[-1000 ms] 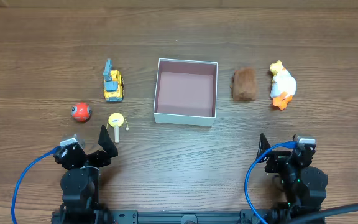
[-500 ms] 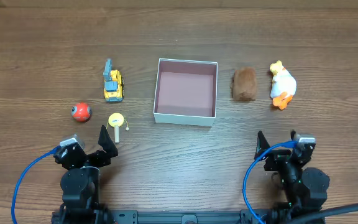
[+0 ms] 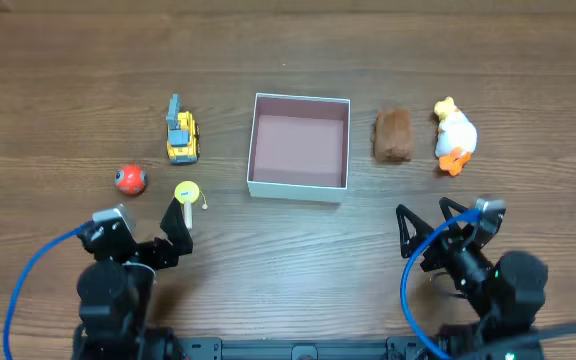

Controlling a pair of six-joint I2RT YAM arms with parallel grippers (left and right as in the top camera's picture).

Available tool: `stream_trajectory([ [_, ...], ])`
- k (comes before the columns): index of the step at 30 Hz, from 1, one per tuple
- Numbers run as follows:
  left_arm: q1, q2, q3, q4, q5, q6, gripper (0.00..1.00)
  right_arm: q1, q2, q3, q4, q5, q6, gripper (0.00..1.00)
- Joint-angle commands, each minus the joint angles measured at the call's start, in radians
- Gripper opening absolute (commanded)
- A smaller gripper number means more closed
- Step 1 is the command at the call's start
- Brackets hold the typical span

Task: Pack container
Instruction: 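Move both grippers forward toward the toys beside the box, then grasp the brown plush hamster with the right gripper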

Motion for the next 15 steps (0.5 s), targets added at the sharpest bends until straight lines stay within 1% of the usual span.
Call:
stream_trajectory([
  [1,0.007,0.294,0.209,-0.006,-0.012,0.027,1.0,-0.001,0.314,0.267,-0.108,0.021,-0.062,1.0],
  [3,0.007,0.425,0.297,-0.011,-0.012,0.048,1.0,-0.001,0.467,0.418,-0.229,0.043,-0.073,1.0],
  [6,0.007,0.678,0.469,-0.058,-0.011,0.055,1.0,0.0,0.776,0.772,-0.488,0.101,-0.144,1.0],
  [8,0.007,0.836,0.572,-0.082,-0.011,0.055,1.0,0.001,0.962,1.021,-0.638,0.07,-0.198,1.0],
  [9,0.007,0.889,0.607,-0.083,-0.011,0.055,1.0,0.001,1.026,1.1,-0.678,0.028,-0.198,1.0],
  [11,0.007,0.968,0.653,-0.08,-0.012,0.054,1.0,0.001,1.108,1.188,-0.68,-0.01,-0.198,1.0],
  [13,0.007,1.023,0.669,-0.07,-0.018,0.054,1.0,0.007,1.195,1.231,-0.657,0.074,-0.197,1.0],
  [15,0.007,1.066,0.669,-0.076,-0.027,0.055,1.0,0.023,1.278,1.23,-0.637,0.198,-0.151,1.0],
])
